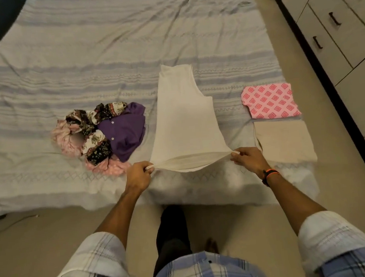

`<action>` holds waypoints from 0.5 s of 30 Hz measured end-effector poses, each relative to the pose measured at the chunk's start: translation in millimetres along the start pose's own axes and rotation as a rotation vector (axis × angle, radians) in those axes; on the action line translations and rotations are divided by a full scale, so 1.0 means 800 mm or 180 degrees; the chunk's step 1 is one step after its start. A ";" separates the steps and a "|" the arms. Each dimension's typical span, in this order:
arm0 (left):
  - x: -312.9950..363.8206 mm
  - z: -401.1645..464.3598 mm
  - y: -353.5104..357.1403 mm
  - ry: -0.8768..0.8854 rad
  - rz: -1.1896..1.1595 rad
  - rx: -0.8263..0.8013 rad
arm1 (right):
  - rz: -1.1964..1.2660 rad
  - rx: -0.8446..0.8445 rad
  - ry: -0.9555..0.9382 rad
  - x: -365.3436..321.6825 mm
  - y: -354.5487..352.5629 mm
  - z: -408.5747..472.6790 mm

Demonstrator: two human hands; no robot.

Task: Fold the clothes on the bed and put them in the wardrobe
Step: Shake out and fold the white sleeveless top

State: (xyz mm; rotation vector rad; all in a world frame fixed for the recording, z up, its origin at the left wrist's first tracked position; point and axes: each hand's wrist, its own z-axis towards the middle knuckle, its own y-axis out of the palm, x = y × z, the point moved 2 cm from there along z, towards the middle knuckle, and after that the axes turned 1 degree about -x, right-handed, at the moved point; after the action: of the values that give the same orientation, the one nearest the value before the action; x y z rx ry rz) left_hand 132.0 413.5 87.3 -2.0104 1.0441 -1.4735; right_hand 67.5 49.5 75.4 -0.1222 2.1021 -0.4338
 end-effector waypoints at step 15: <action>-0.052 -0.109 0.058 -0.0490 0.0229 -0.0245 | -0.0166 -0.0210 0.0388 0.109 -0.002 -0.097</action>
State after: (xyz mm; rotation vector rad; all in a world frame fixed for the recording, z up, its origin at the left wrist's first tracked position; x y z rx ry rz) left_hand 29.4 424.5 58.7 -2.0792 1.1107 -1.2381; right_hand -44.8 45.7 43.5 -0.1938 2.2381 -0.4122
